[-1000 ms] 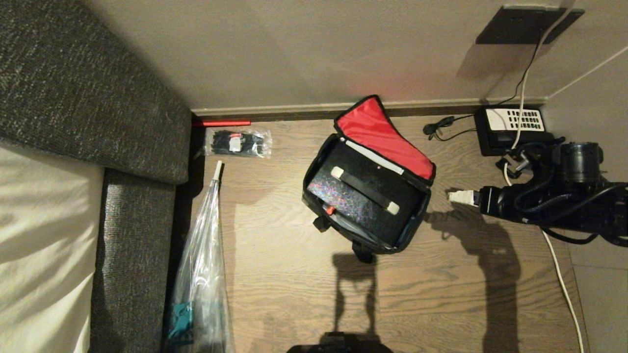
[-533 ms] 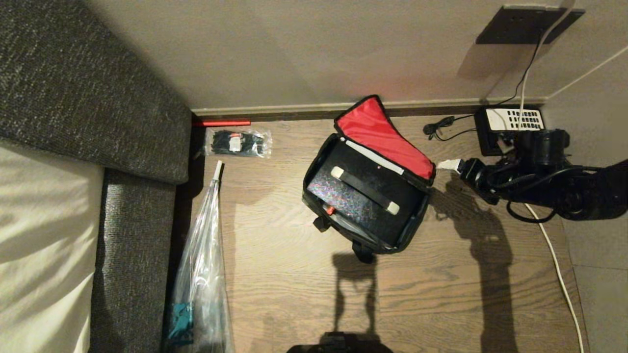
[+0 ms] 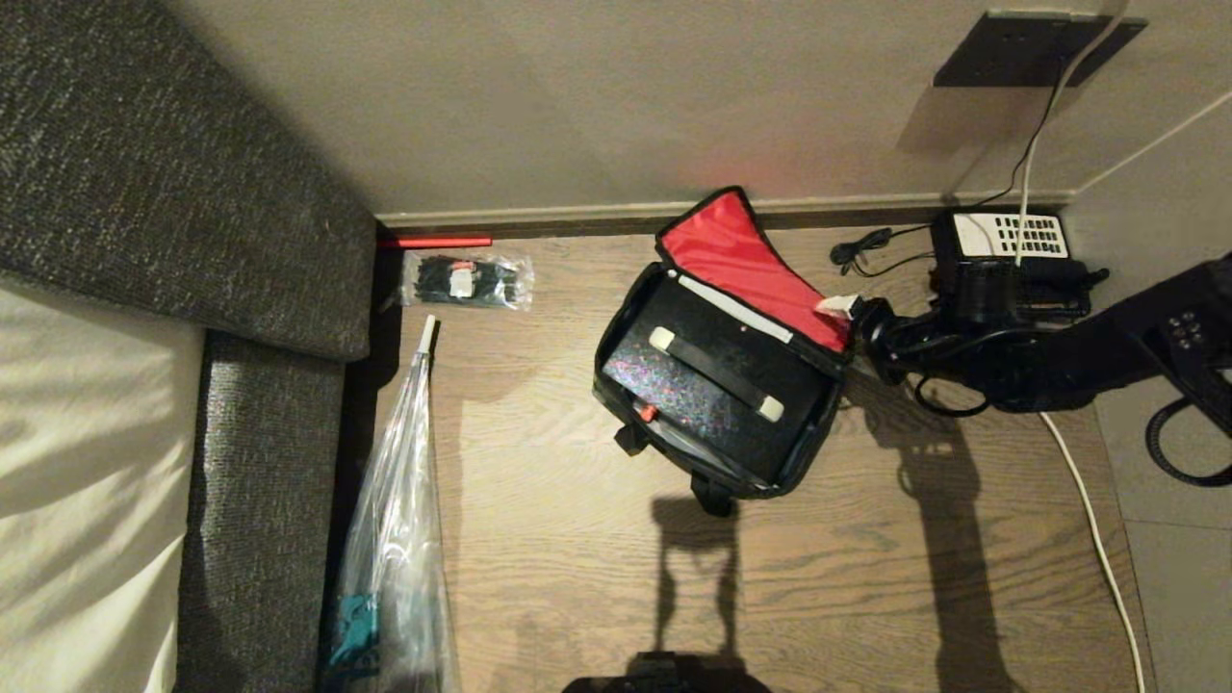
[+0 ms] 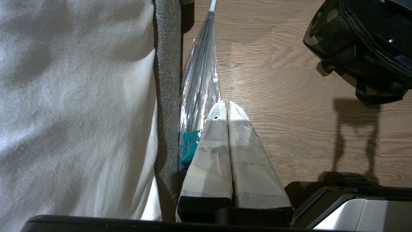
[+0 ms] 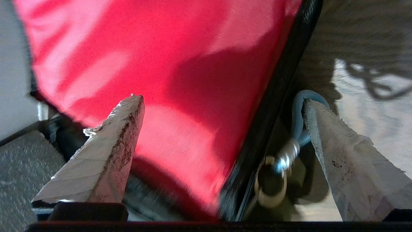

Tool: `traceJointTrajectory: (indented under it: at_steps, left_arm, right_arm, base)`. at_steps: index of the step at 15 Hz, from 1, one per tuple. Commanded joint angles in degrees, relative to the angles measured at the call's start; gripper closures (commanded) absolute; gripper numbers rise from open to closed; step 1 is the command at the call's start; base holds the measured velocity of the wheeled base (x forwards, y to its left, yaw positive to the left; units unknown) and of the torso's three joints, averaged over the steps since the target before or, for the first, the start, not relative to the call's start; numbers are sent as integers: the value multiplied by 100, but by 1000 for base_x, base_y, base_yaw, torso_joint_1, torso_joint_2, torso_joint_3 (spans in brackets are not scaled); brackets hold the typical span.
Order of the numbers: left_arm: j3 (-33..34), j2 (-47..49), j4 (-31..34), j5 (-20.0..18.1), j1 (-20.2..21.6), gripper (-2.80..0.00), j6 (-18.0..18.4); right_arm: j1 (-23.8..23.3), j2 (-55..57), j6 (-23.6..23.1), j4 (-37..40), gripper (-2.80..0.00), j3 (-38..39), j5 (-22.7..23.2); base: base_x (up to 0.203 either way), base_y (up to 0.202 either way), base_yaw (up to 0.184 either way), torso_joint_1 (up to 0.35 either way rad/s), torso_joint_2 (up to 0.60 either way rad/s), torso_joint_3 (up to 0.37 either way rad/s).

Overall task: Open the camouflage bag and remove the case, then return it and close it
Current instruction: Close the top of the storage box

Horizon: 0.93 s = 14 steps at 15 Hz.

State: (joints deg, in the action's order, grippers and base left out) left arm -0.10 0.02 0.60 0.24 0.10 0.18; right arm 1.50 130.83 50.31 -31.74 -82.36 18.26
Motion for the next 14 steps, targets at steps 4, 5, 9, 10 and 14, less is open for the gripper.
traceJointTrajectory:
  at_steps: [4,5,9,10,14]
  left_arm:
    - [1,-2,2,2,-1,0,-1]
    - [1,6,2,2,-1,0,-1]
    - [1,6,2,2,-1,0,-1]
    - [1,6,2,2,-1,0,-1]
    - [1,6,2,2,-1,0,-1]
  right_arm:
    - [137,938,23,-397,-280,-1298,-16]
    - [134,1000,1,-587,-280,-1372,-15]
    - [87,1155,-295,-807,-280,-1502,-16]
    - [79,1155,-303,-798,-280,-1493,-33]
    - [44,1037,-783,-762,0,-1318,-76]
  base:
    - [0,0,0,0,0,0]
    - [0,0,0,0,0,0]
    - [0,0,0,0,0,0]
    - [0,0,0,0,0,0]
    - [0,0,0,0,0,0]
